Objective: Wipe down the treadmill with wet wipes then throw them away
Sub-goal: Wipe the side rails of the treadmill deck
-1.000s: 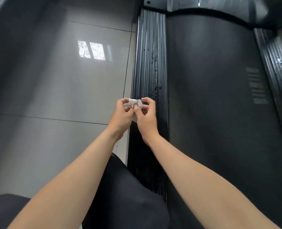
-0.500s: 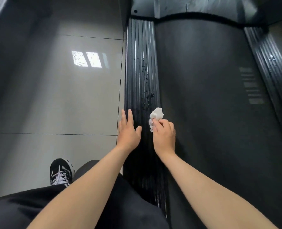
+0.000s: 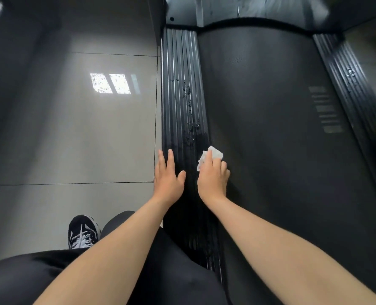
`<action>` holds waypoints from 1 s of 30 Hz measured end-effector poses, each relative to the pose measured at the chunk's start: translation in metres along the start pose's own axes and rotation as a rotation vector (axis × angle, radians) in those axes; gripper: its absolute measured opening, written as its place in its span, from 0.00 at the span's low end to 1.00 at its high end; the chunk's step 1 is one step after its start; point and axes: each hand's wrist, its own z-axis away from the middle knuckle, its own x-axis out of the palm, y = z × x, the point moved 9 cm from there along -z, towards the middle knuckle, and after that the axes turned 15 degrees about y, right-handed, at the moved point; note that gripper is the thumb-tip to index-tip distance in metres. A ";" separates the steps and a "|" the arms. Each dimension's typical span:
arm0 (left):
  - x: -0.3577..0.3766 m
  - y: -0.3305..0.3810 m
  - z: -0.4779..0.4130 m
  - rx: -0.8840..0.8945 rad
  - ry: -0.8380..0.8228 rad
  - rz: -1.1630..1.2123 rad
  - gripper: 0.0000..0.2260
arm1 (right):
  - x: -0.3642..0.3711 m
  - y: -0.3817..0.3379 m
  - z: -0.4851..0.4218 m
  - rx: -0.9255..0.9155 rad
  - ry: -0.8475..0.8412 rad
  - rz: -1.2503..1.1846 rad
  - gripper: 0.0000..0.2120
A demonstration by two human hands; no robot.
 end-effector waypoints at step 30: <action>-0.024 -0.003 -0.004 -0.086 0.130 0.210 0.34 | 0.000 0.004 0.010 0.029 0.072 0.090 0.30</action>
